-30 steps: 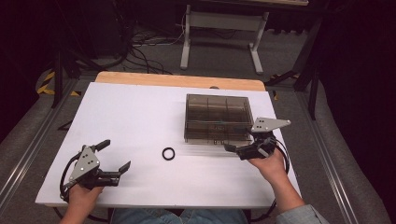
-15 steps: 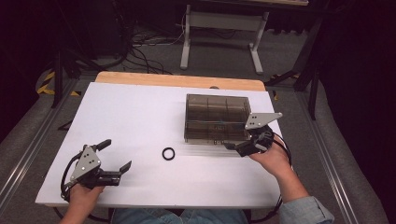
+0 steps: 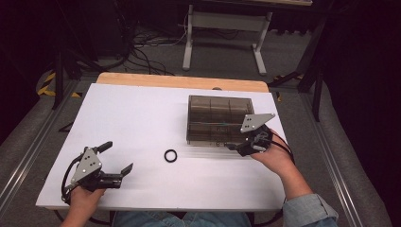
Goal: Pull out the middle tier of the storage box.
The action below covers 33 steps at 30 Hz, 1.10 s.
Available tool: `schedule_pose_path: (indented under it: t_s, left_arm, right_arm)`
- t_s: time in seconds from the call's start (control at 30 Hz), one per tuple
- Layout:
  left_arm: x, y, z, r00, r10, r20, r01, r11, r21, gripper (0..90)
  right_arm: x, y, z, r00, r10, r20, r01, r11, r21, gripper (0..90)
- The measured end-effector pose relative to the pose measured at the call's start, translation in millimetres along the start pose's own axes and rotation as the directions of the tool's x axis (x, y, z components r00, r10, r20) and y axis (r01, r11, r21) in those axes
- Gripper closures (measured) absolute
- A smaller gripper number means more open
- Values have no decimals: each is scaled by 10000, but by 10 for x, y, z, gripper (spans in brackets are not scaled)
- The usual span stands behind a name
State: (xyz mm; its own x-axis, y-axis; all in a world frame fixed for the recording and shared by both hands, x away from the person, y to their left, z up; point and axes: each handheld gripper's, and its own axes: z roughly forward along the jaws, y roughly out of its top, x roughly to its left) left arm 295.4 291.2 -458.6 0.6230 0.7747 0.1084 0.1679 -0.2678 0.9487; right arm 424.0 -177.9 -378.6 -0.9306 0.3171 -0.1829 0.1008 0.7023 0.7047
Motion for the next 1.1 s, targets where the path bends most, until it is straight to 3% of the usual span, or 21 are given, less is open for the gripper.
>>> schedule_pose_path:
  t_s: [0.03,0.43,0.67,1.1]
  left_arm:
    - [0,0,1,10000,-2,3,2,10000,3,30]
    - [-1,1,1,10000,-13,13,13,10000,4,30]
    - [4,0,1,10000,-37,13,37,10000,3,30]
    - [3,-1,2,10000,-36,19,36,10000,7,30]
  right_arm:
    - [-1,8,17,9997,-246,-6,246,9996,153,374]
    - [6,40,180,9951,-982,68,968,9891,1111,424]
    - [19,49,324,9916,-1290,23,1262,9739,1886,449]
    - [12,35,471,9853,-1709,65,1629,9497,2674,506]
